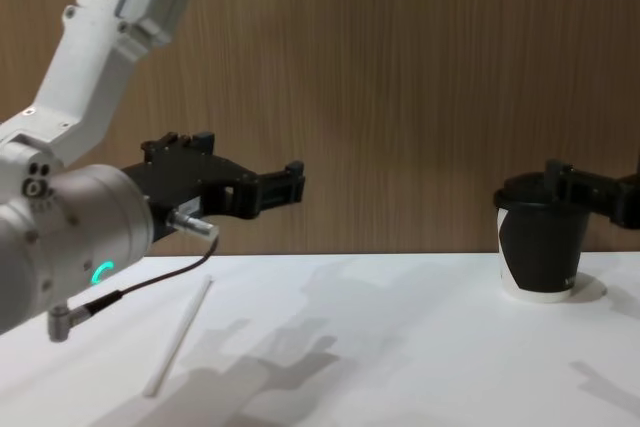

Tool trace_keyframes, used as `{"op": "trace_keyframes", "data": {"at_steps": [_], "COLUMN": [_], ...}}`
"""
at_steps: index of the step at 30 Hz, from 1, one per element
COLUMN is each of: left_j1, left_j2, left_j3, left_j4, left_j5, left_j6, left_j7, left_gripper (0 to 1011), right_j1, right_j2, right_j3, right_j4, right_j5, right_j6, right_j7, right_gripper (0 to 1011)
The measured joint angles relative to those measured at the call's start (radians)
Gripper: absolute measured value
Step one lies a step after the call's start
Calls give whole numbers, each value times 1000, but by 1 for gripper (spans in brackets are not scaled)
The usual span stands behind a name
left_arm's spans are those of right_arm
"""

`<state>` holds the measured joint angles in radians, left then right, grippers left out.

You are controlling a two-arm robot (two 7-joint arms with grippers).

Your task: Pick up the straw with one hand, pass it to the other hand, and insert it into the cup.

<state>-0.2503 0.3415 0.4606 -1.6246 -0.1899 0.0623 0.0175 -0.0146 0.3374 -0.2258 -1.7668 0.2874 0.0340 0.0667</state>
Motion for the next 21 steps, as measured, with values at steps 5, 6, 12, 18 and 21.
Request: {"op": "trace_keyframes", "data": {"at_steps": [5, 6, 12, 18, 21], "left_j1": [-3, -3, 5, 22, 31], "left_j2": [-27, -30, -60, -74, -76], "left_j3": [-1, -1, -15, -39, -52], "left_j4": [-2, -2, -18, -42, -54], "left_j5": [2, 2, 1, -7, -15], "left_j6": [35, 41, 86, 132, 154], "left_j7": [25, 30, 68, 96, 103], "left_gripper": [1003, 1003, 1003, 1003, 1003], "right_j1": [0, 0, 0, 0, 0], "right_j2": [0, 0, 0, 0, 0], "right_j3": [0, 0, 0, 0, 0], "right_j4": [0, 0, 0, 0, 0], "right_j5": [0, 0, 0, 0, 0], "right_j6": [0, 0, 0, 0, 0], "right_j7": [0, 0, 0, 0, 0], "right_gripper": [1001, 1001, 1001, 1001, 1001]}}
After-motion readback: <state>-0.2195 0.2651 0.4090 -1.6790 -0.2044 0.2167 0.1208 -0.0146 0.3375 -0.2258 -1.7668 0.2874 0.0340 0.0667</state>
